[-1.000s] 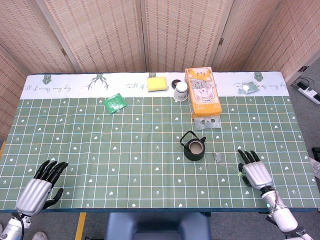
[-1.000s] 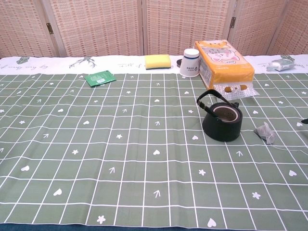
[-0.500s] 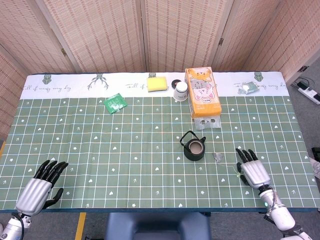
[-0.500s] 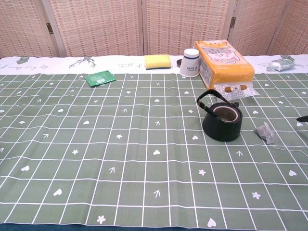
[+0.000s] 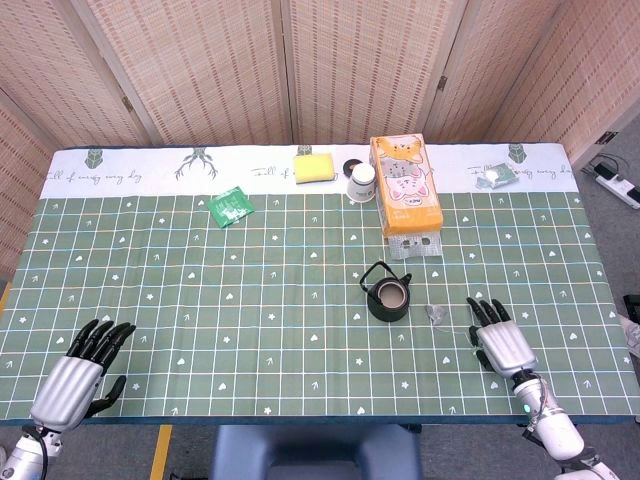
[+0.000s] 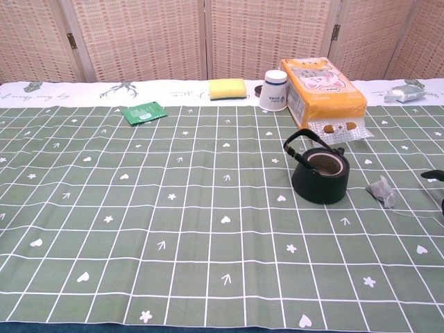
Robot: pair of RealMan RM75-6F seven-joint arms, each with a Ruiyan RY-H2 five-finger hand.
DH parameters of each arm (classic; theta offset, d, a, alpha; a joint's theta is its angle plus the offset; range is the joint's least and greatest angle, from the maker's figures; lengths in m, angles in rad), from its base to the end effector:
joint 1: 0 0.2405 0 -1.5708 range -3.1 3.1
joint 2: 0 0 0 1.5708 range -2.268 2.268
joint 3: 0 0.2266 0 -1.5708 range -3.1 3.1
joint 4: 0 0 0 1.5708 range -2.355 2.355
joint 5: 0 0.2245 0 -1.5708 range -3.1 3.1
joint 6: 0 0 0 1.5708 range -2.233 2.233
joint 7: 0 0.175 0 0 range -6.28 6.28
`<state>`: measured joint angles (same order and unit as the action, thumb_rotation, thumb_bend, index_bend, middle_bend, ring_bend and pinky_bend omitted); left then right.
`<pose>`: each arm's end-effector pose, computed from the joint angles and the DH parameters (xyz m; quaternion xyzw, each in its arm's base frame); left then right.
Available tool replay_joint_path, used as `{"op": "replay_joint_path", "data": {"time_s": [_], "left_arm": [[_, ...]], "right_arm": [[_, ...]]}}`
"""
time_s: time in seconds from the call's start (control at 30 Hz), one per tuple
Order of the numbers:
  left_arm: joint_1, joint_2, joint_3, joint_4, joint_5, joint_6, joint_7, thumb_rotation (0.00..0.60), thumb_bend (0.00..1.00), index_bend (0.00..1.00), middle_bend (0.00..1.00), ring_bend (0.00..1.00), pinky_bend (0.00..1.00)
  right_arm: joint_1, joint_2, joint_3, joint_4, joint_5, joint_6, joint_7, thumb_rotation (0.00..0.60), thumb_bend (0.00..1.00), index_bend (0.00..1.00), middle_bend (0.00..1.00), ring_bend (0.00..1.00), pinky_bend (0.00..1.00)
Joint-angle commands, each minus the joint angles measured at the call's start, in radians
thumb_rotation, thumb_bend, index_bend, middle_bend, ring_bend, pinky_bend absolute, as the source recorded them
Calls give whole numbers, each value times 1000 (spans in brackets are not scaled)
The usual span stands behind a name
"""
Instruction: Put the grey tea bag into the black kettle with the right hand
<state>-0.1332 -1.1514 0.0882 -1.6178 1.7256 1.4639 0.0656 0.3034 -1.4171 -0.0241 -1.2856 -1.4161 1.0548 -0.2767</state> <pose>-0.2539 0.1853 0.0835 -0.7010 -0.3543 -0.3853 0.4843 -0.3177 -0.2497 0.0003 0.7591 -0.3588 0.1963 0.5064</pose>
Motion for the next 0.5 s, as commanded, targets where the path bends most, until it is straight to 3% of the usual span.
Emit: {"op": "replay_joint_path", "data": {"time_s": [0.03, 0.5], "left_arm": [[-1, 0, 1, 1, 2, 0, -1, 600, 443, 7, 74, 48, 0], [-2, -2, 5, 10, 24, 14, -19, 600, 443, 0, 74, 41, 0]], "right_arm": [[0, -2, -2, 3, -5, 5, 5, 600, 428, 524, 0, 4, 0], [-1, -11, -8, 6, -5, 13, -20, 600, 428, 596, 21, 28, 0]]}}
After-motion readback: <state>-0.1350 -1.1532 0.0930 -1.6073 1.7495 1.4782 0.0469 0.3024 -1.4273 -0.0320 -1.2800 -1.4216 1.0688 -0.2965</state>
